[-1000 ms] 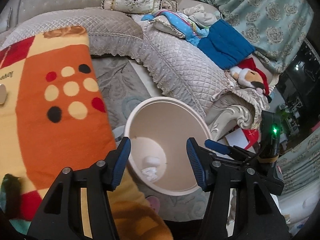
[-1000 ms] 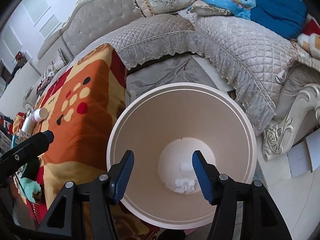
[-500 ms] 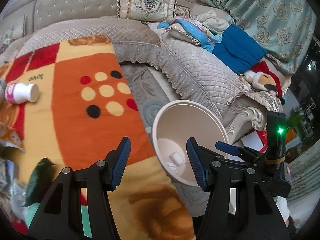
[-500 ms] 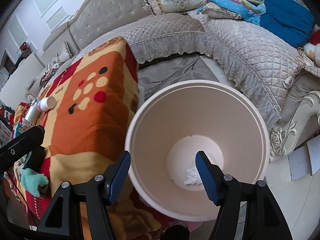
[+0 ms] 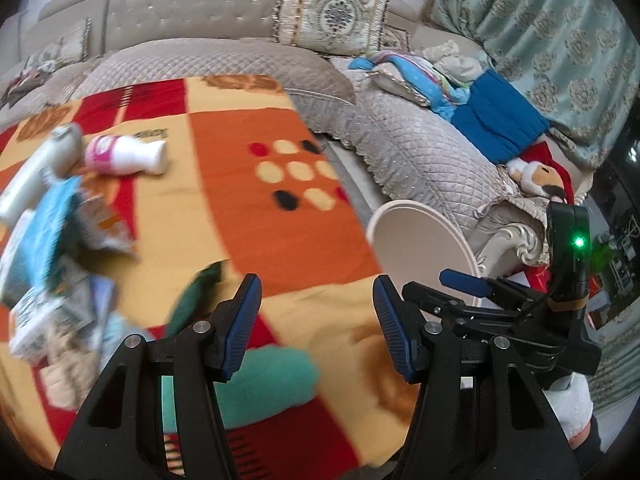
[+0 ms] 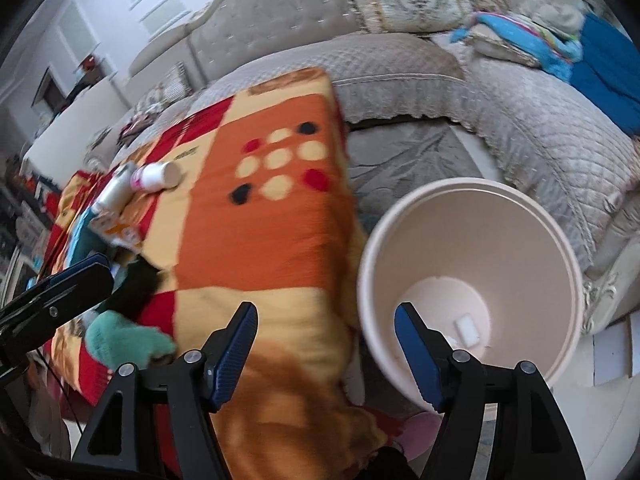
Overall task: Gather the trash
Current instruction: 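Move the right tool back over the blanket toward the green snack packet, then grasp the green snack packet with the right tool while the left tool grasps the beige glove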
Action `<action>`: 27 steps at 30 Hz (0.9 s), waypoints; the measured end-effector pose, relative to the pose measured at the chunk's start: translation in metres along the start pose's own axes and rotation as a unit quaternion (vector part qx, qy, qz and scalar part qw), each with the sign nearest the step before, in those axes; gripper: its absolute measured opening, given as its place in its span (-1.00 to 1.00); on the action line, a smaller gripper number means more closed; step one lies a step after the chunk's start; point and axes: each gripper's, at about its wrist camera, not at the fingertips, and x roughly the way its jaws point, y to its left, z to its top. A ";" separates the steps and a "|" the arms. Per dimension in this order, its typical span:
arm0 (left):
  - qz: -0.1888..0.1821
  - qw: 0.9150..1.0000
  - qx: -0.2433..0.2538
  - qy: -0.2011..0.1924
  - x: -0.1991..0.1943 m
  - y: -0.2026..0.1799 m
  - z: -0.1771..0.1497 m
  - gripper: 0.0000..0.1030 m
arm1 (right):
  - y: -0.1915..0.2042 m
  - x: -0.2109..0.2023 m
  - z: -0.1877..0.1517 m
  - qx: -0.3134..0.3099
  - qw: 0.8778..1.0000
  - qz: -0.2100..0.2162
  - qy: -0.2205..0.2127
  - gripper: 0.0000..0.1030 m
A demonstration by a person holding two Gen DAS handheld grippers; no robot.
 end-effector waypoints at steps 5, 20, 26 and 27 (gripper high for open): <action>0.025 0.999 -0.025 -0.009 -0.032 0.047 -0.016 0.10 | 0.043 0.008 -0.001 -0.027 0.999 0.032 0.009 0.35; 0.091 0.993 -0.076 -0.008 -0.077 0.146 -0.068 0.10 | 0.138 0.048 0.009 -0.058 0.992 0.097 0.050 0.39; 0.083 0.994 -0.074 -0.006 -0.068 0.146 -0.064 0.10 | 0.165 0.068 0.016 -0.044 0.991 0.110 0.069 0.41; 0.081 0.994 -0.074 -0.005 -0.065 0.147 -0.063 0.10 | 0.168 0.071 0.017 -0.039 0.990 0.111 0.072 0.41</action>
